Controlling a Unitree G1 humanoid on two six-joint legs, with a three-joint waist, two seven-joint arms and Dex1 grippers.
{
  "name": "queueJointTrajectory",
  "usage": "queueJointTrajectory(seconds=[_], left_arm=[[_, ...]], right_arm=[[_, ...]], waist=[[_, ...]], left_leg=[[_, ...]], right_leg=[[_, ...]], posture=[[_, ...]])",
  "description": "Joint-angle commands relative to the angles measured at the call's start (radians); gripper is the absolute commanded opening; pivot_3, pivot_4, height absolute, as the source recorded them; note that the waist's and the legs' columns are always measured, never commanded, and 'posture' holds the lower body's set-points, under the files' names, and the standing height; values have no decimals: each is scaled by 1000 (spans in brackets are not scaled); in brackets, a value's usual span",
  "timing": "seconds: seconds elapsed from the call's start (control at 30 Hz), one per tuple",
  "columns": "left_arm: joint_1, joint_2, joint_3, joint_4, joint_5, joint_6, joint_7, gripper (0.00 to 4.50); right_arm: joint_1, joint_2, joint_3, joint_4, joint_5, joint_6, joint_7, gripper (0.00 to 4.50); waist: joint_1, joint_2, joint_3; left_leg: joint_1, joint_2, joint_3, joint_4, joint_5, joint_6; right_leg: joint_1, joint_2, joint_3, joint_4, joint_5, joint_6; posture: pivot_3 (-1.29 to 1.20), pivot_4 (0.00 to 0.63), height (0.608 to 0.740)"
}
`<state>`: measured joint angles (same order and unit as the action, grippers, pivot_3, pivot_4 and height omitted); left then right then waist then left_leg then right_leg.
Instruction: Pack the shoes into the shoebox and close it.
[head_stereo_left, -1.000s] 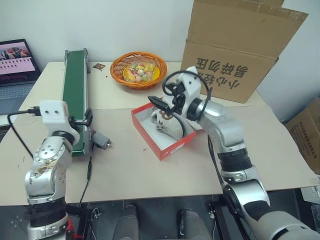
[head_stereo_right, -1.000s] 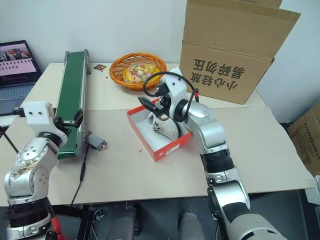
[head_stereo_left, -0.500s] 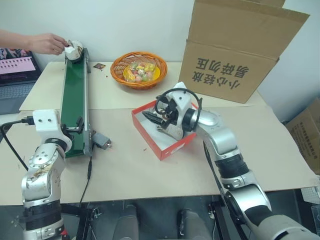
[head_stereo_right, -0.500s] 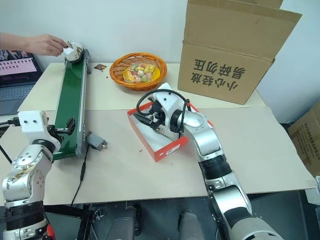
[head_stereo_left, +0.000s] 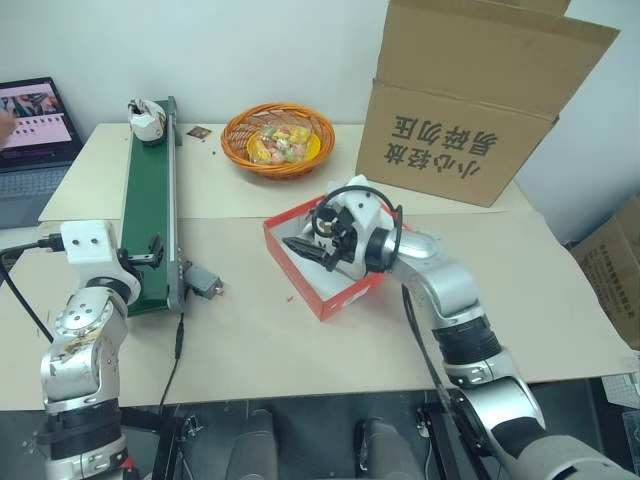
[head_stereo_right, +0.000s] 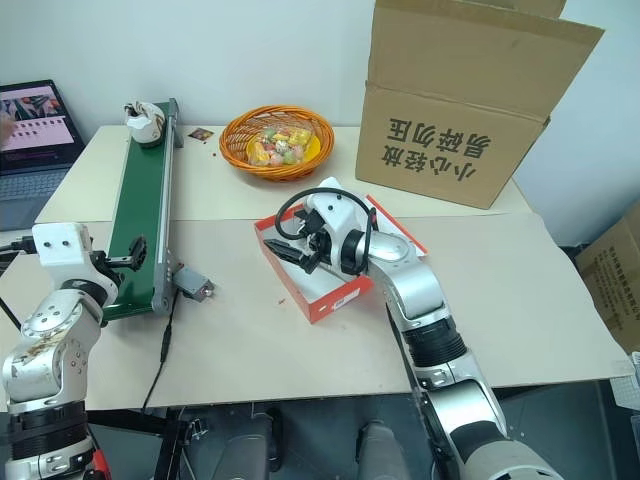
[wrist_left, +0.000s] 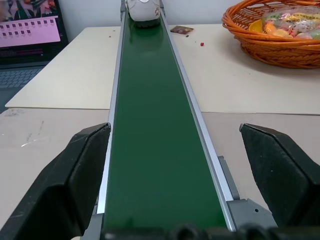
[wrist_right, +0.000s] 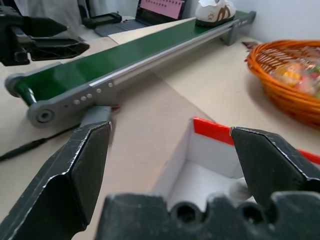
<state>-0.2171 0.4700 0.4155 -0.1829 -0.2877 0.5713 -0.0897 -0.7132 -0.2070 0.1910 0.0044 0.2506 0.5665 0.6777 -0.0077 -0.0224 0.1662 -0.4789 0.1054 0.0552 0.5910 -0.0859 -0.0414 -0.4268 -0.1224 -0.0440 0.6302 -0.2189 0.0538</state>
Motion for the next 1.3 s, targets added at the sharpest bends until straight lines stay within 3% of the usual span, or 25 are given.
queueJointTrajectory(seconds=[0.03,0.63,1.3], left_arm=[[-15,12,6,-13,17,-15,3,4435],[-71,-65,39,33,-45,66,33,4435],[-97,-53,16,87,-20,72,35,4435]], right_arm=[[-3,-3,-20,-63,28,19,1,4500],[11,14,-17,-90,33,35,-14,4500],[-7,31,-50,-136,56,59,-42,4500]], waist=[[0,0,0],[13,0,0],[19,0,0]], left_leg=[[0,0,0,0,0,0],[0,0,0,0,0,0],[0,0,0,0,0,0]], right_leg=[[0,0,0,0,0,0],[0,0,0,0,0,0],[0,0,0,0,0,0]], posture=[[0,150,720],[0,150,720],[0,150,720]])
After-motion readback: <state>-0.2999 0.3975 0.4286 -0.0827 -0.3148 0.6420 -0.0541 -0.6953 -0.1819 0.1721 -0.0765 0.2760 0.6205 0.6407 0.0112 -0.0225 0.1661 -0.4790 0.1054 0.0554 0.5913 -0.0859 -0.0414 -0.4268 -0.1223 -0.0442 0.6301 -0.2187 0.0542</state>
